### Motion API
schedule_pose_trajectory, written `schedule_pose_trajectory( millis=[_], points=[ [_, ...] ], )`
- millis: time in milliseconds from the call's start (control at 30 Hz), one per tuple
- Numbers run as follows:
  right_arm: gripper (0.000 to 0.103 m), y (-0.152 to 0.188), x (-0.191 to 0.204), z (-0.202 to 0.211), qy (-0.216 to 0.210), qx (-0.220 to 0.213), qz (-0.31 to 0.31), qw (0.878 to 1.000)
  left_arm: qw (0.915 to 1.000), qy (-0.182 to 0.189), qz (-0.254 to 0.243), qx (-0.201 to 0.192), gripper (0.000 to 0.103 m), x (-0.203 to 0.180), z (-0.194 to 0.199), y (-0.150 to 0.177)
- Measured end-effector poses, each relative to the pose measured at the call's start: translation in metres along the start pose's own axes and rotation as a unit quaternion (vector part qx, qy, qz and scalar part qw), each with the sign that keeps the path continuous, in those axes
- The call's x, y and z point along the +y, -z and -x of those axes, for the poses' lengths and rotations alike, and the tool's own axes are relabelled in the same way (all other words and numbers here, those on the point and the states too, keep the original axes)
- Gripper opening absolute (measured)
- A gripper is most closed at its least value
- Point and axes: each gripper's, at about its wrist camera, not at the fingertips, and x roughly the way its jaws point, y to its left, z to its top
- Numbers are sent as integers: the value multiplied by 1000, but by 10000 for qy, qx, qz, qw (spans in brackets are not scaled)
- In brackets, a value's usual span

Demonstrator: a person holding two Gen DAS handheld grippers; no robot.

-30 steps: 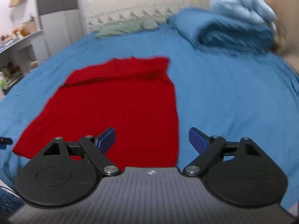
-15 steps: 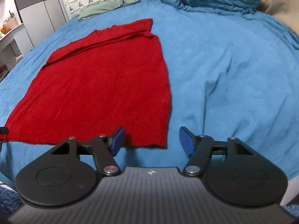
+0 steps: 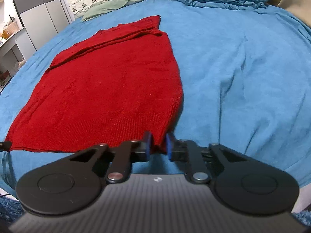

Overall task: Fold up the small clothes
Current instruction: 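Grasp the sweater hem with both tools and lift it toward the collar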

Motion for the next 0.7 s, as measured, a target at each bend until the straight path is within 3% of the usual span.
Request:
schedule_pose_trajectory(
  millis=[200, 400, 533, 700],
  points=[
    [21, -12, -3, 19, -172, -227, -239, 9993, 9991, 281, 246, -198, 4, 4, 24, -10],
    [21, -60, -2, 44, -606, -664, -488, 9948, 9916, 906, 563, -727, 4, -6, 61, -48],
    [20, -124, 0, 43, -893, -999, -616, 9891, 9860, 1135, 610, -1059, 4, -22, 67, -101],
    [20, -239, 10, 5, -1173, -1310, -773, 9814, 9805, 1062, 590, -1545, 4, -57, 36, -210]
  ],
)
